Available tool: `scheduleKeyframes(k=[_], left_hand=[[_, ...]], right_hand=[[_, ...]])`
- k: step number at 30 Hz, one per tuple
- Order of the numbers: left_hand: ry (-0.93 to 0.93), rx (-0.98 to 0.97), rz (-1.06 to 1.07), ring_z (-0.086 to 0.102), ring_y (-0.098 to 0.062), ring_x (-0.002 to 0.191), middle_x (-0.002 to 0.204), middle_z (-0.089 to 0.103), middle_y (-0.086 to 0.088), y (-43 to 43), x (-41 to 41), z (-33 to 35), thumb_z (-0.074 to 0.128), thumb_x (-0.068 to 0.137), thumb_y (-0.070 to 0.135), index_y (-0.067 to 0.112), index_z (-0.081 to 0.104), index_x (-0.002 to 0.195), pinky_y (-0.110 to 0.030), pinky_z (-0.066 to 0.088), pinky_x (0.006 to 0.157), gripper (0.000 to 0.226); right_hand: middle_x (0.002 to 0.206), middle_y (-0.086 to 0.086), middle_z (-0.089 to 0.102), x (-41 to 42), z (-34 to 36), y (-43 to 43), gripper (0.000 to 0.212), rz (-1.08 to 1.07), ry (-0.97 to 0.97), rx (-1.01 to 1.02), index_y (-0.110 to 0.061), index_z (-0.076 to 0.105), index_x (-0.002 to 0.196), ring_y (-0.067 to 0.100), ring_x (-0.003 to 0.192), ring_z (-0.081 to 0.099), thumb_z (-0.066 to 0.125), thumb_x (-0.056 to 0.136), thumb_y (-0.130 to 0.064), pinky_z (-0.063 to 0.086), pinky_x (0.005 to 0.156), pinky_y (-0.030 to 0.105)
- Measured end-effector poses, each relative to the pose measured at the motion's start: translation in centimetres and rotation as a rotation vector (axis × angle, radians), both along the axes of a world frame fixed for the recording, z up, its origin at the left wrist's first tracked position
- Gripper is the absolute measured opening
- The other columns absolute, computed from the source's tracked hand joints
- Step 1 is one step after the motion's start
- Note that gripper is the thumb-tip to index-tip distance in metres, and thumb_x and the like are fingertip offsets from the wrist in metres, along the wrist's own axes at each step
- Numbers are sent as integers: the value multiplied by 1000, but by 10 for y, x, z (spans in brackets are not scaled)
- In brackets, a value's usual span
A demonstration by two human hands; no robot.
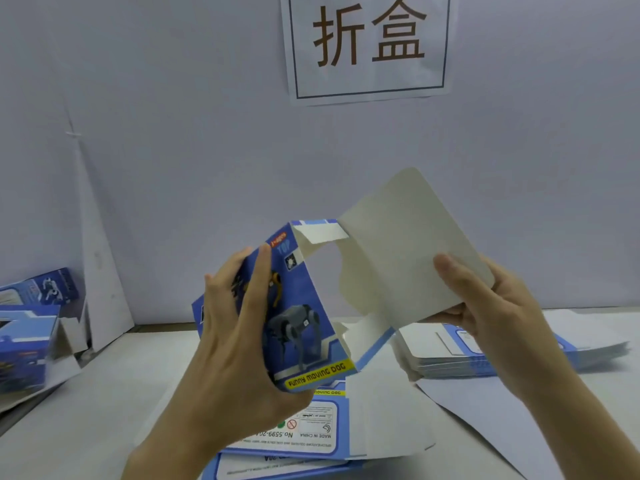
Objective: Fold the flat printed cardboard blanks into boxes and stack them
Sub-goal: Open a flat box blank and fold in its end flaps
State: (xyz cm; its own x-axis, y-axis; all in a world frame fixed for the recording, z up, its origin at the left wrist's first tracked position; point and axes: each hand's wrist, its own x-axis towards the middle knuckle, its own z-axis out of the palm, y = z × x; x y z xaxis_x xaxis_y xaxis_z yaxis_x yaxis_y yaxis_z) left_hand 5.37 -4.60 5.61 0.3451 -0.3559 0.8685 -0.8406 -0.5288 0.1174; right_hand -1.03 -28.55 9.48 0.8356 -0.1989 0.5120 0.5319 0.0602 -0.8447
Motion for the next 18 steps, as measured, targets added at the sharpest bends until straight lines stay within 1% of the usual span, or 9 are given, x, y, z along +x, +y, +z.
scheduleKeyframes(k=[4,6,8,9,11,12,13,15,18], left_hand=[[-47,32,1,35,-27,134,148,15,-3,3,-3,1,75,56,55,26,4,153,-40,53,90,124],[-13,17,1,38,-28,133,144,26,-3,-4,-4,6,75,54,63,23,21,150,-48,51,94,118],[97,-57,-14,45,-36,128,119,50,-1,-16,-11,9,59,51,86,30,52,121,-55,44,100,90],[143,-133,11,46,-36,128,112,53,1,-23,-16,12,54,52,88,36,55,113,-58,41,101,80],[129,37,-24,37,-28,134,135,39,-3,-25,-19,4,61,58,71,32,40,139,-61,43,98,92],[42,105,0,33,-24,137,145,25,-5,-23,-17,-2,65,59,66,31,22,149,-61,46,94,106],[22,133,-6,32,-23,137,149,16,-3,-18,-17,-5,66,61,64,33,9,152,-59,49,91,112],[53,95,-25,32,-29,138,151,10,-2,-9,-14,-3,68,63,62,37,2,151,-54,53,88,113],[45,67,-12,28,-31,140,153,8,0,-4,-12,6,70,62,59,34,5,152,-61,48,91,113]], right_hand=[[78,1,72,17,-14,11,27,41,58,414,-12,66,94,13,67,67,62,72,-26,56,55,25],[84,6,73,25,-22,16,32,174,216,653,-9,67,99,16,71,70,64,69,-21,58,60,28],[92,13,70,28,-28,24,37,446,454,785,-7,69,102,23,79,68,73,65,-12,57,76,35],[89,14,68,29,-31,30,41,560,537,800,-6,70,95,25,76,67,82,56,-6,57,74,35],[70,10,62,32,-38,29,53,582,625,794,-5,69,75,23,56,64,92,28,2,55,55,29],[66,10,62,32,-39,27,49,547,656,758,-4,69,71,21,55,63,91,28,0,51,53,27],[69,11,64,31,-38,24,37,487,680,728,-2,70,71,20,61,62,87,38,-3,45,57,23],[82,12,67,30,-32,18,25,349,658,727,-1,72,83,19,74,58,73,59,-8,36,55,20],[67,4,61,26,-23,5,6,97,460,592,-9,62,85,11,49,52,63,82,-14,33,31,18]])
